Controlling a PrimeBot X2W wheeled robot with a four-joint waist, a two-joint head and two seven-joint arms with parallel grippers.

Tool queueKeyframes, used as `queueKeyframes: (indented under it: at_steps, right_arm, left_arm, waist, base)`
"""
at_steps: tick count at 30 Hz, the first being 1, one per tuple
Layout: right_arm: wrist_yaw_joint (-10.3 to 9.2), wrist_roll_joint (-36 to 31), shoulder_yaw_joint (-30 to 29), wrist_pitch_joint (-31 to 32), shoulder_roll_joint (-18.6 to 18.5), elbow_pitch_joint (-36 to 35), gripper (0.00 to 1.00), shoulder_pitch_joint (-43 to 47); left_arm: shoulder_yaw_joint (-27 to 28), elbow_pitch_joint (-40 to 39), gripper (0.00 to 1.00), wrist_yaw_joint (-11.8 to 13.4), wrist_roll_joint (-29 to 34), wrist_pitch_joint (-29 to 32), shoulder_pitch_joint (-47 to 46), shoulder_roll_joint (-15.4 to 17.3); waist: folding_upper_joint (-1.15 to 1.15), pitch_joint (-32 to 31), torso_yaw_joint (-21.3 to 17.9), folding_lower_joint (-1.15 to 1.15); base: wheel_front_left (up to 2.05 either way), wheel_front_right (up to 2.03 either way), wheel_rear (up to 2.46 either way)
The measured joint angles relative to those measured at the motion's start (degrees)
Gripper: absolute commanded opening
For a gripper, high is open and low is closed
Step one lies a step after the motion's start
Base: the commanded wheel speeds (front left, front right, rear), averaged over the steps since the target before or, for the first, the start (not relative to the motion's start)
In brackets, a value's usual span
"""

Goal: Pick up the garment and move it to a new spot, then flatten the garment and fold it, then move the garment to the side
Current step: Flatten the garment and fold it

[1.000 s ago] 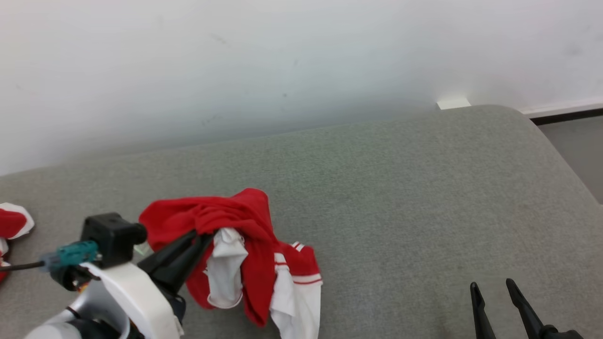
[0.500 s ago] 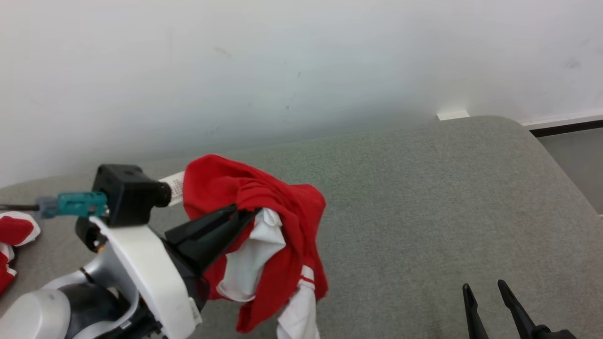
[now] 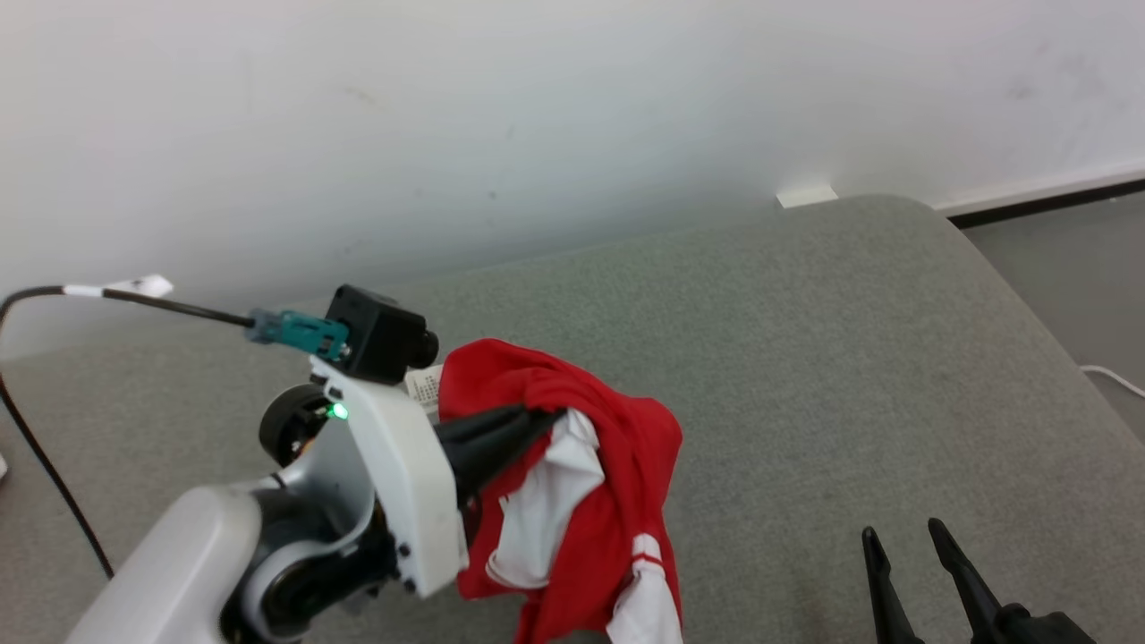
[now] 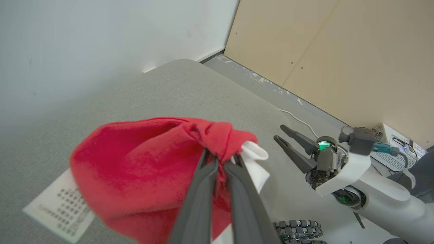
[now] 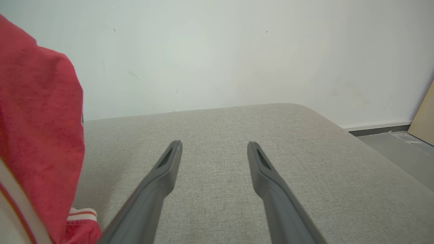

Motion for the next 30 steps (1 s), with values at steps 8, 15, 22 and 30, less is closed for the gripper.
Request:
queueKeyframes:
  at_steps: [8,15,22,30]
  right_arm:
    - [0.00,1.5,1.8,0.0,0.0,-0.3,1.00,-2.6]
    - [0.00,1.8,1.2,0.0,0.0,-0.4,1.00,-2.9]
    - [0.00,0.9,-0.5,0.0,0.0,-0.5,1.00,-2.6]
    - [0.00,-0.5,-1.5,0.0,0.0,-0.2,1.00,-2.0]
  left_arm:
    - [-1.2,22.3,0.00,-0.4,8.6,-11.5,-4.4,-4.7]
    - [-3.0,37.0,0.01,-1.9,15.2,-21.3,-6.2,-5.3]
    - [-5.6,40.5,1.00,-3.9,16.1,-23.9,-4.4,-4.9]
    - [-6.0,33.3,1.00,-3.1,14.6,-24.9,2.1,-5.3]
  waist:
    - [0.00,4.3,-3.5,0.00]
    - [0.00,7.4,-6.2,0.01]
    - [0.00,6.9,-4.2,0.01]
    - [0.00,4.3,-1.1,0.00]
  base:
    - [0.00,0.00,0.00]
    - [0.00,0.00,0.00]
    - [0.00,0.00,0.00]
    - [0.00,0.00,0.00]
